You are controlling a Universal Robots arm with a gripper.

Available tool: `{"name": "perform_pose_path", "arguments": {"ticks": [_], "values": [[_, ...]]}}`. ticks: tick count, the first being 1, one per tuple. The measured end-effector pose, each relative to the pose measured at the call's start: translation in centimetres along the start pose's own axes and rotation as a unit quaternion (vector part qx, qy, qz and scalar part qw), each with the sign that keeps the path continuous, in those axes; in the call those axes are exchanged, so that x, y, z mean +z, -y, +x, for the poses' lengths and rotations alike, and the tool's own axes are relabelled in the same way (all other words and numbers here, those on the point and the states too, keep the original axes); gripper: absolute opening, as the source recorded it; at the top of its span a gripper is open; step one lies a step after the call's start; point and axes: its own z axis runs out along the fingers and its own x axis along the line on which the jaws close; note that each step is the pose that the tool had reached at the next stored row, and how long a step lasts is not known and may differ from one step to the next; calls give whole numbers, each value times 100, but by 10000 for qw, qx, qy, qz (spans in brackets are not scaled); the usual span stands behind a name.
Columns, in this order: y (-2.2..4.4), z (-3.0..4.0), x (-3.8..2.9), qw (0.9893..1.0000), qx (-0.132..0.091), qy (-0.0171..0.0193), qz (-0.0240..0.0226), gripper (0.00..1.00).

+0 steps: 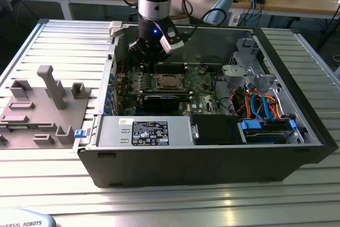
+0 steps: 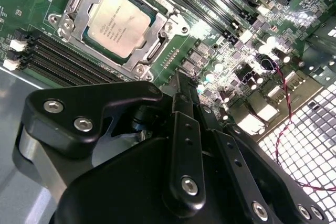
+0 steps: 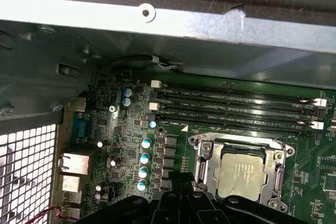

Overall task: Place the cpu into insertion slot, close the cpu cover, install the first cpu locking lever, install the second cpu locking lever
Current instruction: 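Install the first cpu locking lever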

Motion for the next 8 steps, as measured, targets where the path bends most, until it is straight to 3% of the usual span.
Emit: {"name": "perform_pose_path", "arguments": {"ticks": [8], "values": [[-4,17,-75,10000,0,12,-28,11]]}}
